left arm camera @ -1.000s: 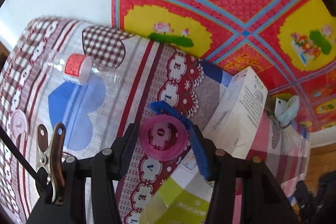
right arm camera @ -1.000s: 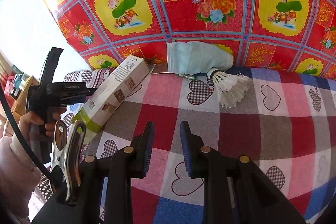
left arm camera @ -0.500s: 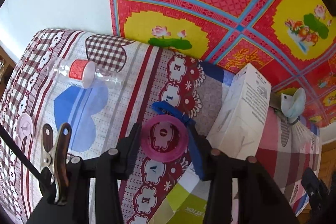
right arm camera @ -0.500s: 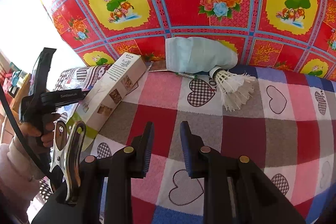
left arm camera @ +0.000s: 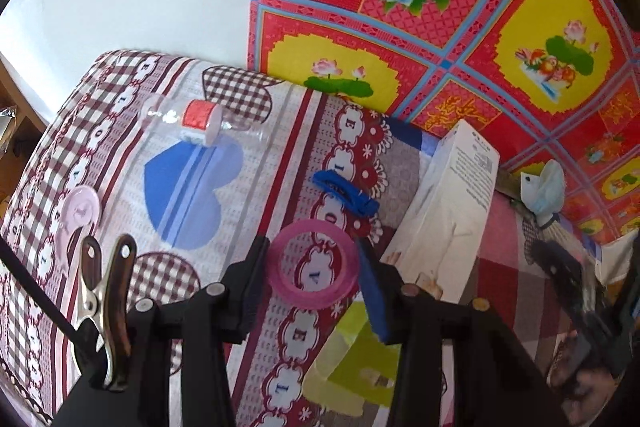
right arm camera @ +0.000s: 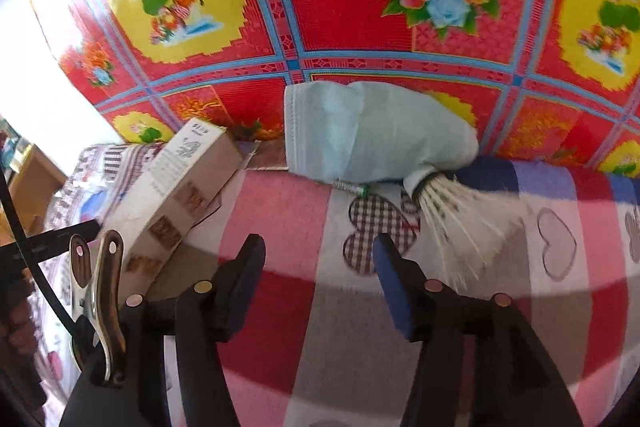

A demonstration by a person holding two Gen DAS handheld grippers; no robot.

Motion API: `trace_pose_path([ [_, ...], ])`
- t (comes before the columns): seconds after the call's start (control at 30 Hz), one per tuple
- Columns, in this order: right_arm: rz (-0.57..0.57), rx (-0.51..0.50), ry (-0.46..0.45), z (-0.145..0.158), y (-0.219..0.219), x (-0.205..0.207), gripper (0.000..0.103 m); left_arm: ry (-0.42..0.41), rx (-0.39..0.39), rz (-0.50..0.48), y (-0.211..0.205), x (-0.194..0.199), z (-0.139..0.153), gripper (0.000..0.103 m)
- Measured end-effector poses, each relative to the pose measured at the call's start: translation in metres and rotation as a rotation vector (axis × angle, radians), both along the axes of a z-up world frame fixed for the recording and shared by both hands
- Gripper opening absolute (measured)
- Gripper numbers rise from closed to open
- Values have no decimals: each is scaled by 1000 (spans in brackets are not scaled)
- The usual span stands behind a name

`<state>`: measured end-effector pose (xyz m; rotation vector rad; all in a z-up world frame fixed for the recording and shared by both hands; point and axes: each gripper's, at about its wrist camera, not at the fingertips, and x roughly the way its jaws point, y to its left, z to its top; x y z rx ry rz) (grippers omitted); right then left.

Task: Collect trash

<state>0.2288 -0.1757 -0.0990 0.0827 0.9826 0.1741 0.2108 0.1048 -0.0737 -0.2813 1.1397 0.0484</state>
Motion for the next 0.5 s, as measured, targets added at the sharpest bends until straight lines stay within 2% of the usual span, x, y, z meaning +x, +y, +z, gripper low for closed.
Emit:
trace_pose_path([
  [0.23, 41, -124, -44, -7, 4, 27, 57, 9, -21, 14, 19, -13, -4, 46],
  [0.5, 84, -141, -29, -18, -2, 44, 57, 21, -33, 23, 22, -14, -7, 46],
])
